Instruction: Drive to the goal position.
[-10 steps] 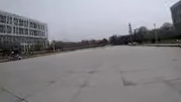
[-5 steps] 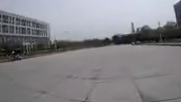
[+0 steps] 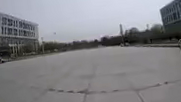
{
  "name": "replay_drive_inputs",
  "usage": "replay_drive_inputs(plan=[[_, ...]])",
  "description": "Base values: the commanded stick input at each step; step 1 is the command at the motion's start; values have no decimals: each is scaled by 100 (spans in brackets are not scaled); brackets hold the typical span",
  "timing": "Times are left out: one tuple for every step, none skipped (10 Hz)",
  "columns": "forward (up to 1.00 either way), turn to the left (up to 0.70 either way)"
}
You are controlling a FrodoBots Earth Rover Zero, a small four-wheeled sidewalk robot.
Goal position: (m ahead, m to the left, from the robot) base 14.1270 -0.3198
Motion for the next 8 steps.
replay_drive_inputs(plan=[[100,0],[100,0],[100,0],[100,0],[100,6],[100,3],[100,0],[100,0]])
